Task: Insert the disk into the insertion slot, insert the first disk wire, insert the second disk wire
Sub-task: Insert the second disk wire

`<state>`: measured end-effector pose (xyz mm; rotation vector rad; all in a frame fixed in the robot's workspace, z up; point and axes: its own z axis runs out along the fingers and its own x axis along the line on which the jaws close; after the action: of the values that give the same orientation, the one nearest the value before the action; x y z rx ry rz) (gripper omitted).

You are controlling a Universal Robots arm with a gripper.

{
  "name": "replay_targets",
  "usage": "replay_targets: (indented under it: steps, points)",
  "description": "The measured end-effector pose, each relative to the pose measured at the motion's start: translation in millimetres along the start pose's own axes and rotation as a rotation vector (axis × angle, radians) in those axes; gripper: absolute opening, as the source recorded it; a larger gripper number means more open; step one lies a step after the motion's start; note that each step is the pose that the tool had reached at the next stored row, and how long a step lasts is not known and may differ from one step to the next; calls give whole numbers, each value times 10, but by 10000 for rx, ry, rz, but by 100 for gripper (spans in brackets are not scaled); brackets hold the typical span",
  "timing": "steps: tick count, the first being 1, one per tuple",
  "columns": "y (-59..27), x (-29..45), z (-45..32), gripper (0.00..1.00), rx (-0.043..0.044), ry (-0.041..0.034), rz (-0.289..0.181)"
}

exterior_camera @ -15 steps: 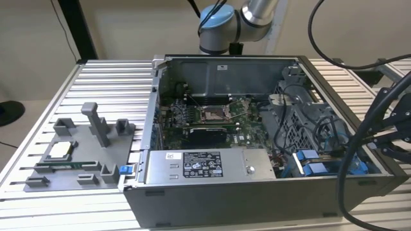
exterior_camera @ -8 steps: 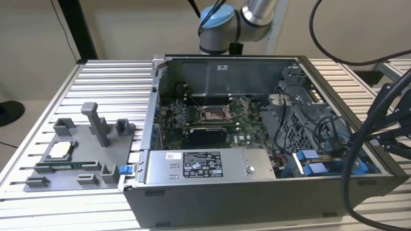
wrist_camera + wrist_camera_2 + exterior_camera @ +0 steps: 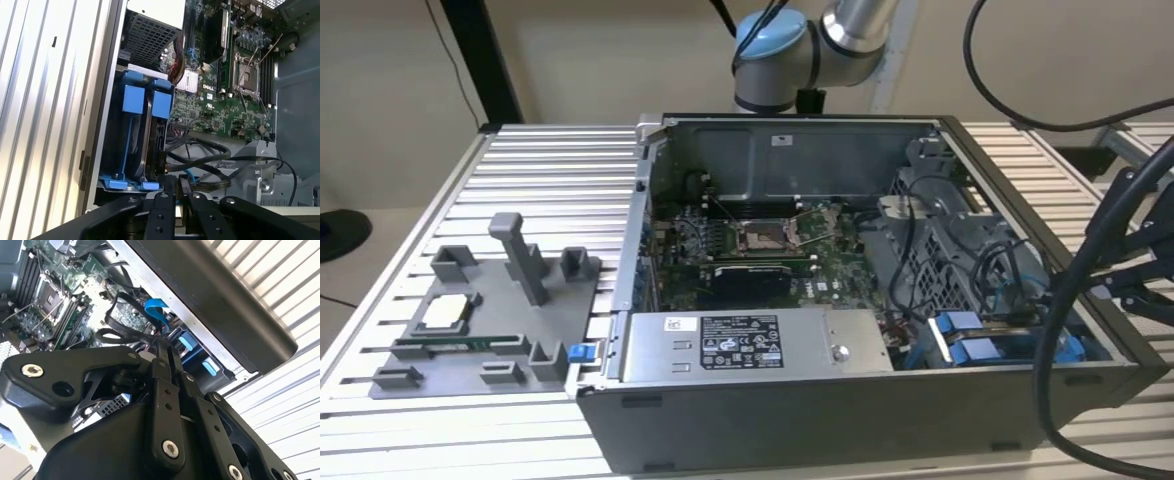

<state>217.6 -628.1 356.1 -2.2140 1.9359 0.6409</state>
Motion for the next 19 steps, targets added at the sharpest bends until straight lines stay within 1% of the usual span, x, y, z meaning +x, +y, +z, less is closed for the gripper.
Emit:
replay_targets:
  steps: [6, 9, 13, 19]
  points:
    - [37, -42, -89, 0, 1, 1, 2]
    - [61, -59, -117, 0, 0, 0, 1]
    - [108, -73, -131, 0, 0, 1, 0]
    - [199, -86, -117, 0, 0, 0, 1]
